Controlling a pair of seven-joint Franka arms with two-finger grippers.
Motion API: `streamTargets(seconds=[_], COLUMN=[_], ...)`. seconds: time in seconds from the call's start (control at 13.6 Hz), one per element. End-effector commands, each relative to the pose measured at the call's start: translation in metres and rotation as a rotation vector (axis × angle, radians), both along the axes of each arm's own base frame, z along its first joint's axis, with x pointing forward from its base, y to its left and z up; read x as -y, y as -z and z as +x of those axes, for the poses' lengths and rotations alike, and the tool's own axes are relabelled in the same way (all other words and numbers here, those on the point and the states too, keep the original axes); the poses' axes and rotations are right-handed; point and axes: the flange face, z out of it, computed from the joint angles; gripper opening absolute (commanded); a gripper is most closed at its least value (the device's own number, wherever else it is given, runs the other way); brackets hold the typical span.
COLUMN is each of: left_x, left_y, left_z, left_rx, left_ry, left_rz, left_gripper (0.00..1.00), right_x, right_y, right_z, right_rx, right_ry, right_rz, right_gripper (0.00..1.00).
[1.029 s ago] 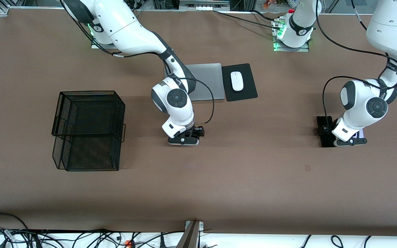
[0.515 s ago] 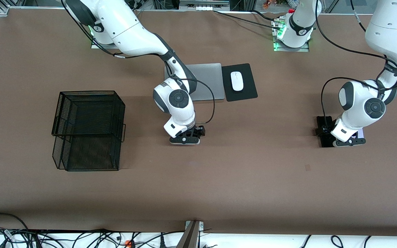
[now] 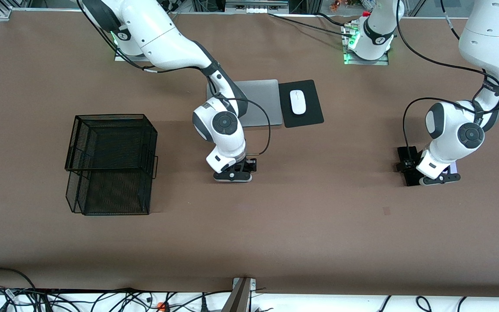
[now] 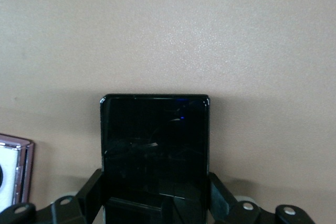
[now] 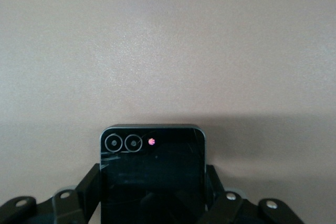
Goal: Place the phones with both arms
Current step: 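Grasp the flip phone with the right gripper while the left gripper grasps the slab, then carry the flip phone with the right gripper down into the mesh organizer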
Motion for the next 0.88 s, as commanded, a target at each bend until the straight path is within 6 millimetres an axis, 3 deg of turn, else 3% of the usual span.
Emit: streamTargets(seconds=[0.0, 0.15, 0.37, 0.59, 0.81], left_x=[0.004, 0.002, 0.002, 0.004, 0.002], left_y=[0.016, 0.015, 0.013, 0.002, -0.013], left_z=[-0.002, -0.001, 0.001, 0.009, 0.018], left_rx=[-0.003, 0.001, 0.003, -0.003, -0.027], left_ry=[-0.017, -0.036, -0.037, -0.041, -0.045], left_rz=[-0.015, -0.014, -0.013, -0.009, -0.004], left_gripper=[0.31, 0.18, 0.11, 0.06, 0.00], right_x=[-0.003, 0.001, 0.024, 0.069, 0.115], right_y=[-0.004, -0.026, -0.070, -0.130, -0.179], right_z=[0.004, 0.011, 0.030, 0.050, 0.056], right_rx=[0.021, 0.039, 0.047, 0.000, -0.055], right_ry=[-0.004, 0.007, 0.051, 0.120, 0.131], right_rz=[0.009, 0.018, 0.004, -0.040, -0.129], right_gripper=[0.15, 0.15, 0.15, 0.15, 0.15])
